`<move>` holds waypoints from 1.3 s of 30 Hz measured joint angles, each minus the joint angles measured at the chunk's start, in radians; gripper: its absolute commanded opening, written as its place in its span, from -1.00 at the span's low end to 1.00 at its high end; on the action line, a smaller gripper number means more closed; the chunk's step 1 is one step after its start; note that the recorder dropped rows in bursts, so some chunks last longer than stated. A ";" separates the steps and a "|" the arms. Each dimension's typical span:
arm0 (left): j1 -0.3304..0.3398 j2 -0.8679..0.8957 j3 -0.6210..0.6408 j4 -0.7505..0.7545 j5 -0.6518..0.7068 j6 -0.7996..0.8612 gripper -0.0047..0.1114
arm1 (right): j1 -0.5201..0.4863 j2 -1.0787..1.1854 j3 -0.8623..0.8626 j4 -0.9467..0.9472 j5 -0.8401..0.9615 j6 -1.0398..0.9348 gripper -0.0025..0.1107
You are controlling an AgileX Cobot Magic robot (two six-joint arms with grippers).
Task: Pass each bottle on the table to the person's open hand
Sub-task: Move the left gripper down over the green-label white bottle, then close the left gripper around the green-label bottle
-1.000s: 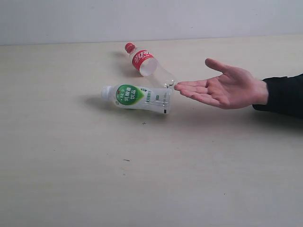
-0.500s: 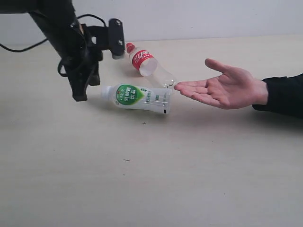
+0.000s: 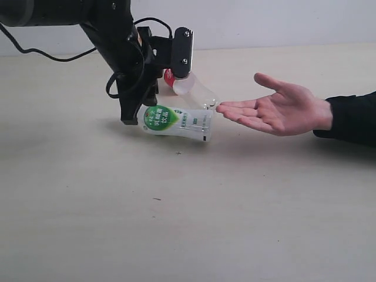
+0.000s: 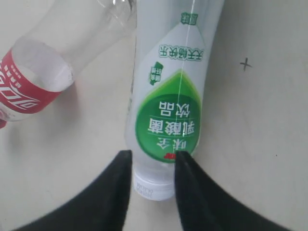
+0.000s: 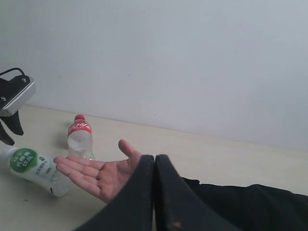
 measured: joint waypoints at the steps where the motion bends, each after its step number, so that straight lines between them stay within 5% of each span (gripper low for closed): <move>1: 0.000 0.002 0.000 0.000 -0.002 0.002 0.07 | 0.000 0.000 0.000 0.000 0.000 0.000 -0.96; 21: 0.000 0.086 -0.002 -0.048 -0.118 0.012 0.17 | 0.000 0.000 0.000 0.000 0.000 0.000 -0.96; 27: 0.000 0.099 -0.002 -0.048 -0.131 0.016 0.41 | 0.000 0.000 0.000 0.000 0.000 0.000 -0.96; 39: 0.000 0.151 -0.004 -0.048 -0.150 0.020 0.41 | 0.000 0.000 0.000 0.000 0.000 0.000 -0.96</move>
